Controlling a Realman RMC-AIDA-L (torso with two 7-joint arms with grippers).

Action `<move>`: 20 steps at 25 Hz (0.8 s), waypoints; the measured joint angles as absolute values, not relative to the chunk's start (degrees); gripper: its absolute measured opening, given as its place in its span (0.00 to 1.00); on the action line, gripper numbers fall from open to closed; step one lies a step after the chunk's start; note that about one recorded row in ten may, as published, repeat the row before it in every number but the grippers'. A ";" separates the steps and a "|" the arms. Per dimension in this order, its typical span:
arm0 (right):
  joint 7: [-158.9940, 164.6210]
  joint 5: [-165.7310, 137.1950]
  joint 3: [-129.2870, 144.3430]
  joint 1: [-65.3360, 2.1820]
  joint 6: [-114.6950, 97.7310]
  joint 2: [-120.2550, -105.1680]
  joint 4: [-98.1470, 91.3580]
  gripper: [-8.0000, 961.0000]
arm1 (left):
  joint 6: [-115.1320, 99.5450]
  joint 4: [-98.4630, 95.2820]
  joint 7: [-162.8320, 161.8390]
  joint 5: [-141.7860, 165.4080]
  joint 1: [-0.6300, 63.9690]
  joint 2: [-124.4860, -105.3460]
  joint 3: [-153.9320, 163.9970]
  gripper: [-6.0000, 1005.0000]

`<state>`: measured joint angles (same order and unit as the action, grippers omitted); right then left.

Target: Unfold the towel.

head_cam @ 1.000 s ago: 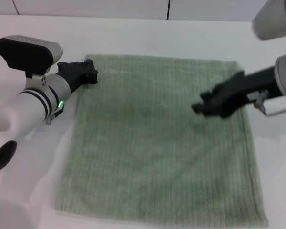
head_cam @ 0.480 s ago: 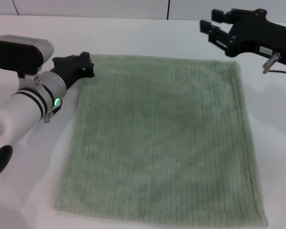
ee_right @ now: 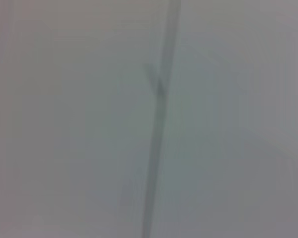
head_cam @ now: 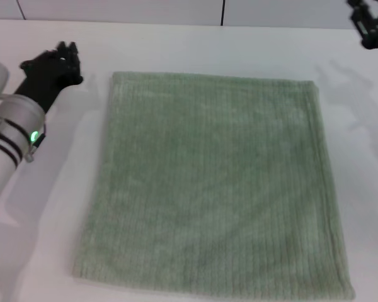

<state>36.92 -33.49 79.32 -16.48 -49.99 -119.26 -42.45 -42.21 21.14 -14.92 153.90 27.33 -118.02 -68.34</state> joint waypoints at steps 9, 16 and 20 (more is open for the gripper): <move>36.04 -29.26 72.94 -15.64 -58.35 -119.43 -36.58 0.37 | -51.78 20.87 -11.27 153.86 23.41 -117.99 -71.28 0.24; 26.46 -22.00 67.98 -15.06 -68.34 -119.44 -28.16 0.68 | -52.87 20.15 -11.05 153.65 22.70 -118.19 -72.87 0.50; 15.01 -13.80 67.98 -17.00 -73.52 -119.57 -20.84 0.78 | -52.98 19.61 -11.05 153.42 22.62 -118.30 -73.20 0.85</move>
